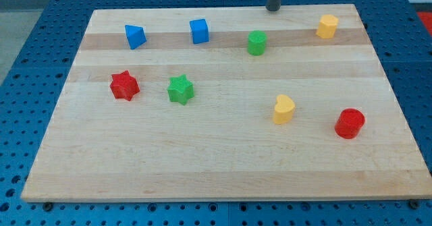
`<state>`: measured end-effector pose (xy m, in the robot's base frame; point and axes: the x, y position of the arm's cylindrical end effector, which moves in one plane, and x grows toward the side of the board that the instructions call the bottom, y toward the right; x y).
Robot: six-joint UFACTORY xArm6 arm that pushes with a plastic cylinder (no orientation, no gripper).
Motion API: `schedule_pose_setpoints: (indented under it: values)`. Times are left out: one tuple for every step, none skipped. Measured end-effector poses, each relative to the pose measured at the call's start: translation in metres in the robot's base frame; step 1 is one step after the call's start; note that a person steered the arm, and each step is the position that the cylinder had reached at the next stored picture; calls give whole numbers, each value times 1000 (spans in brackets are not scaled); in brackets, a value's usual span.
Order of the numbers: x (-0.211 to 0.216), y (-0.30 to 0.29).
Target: Push the green circle towards the green star
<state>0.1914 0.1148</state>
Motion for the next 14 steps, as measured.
schedule_pose_setpoints:
  values:
    - [0,16]
    - [1,20]
    - [6,20]
    - [49,2]
    - [79,-8]
    - [125,-33]
    - [145,-44]
    - [145,-44]
    - [166,-62]
    - [198,-86]
    - [196,-85]
    - [148,-47]
    - [141,-47]
    - [122,-72]
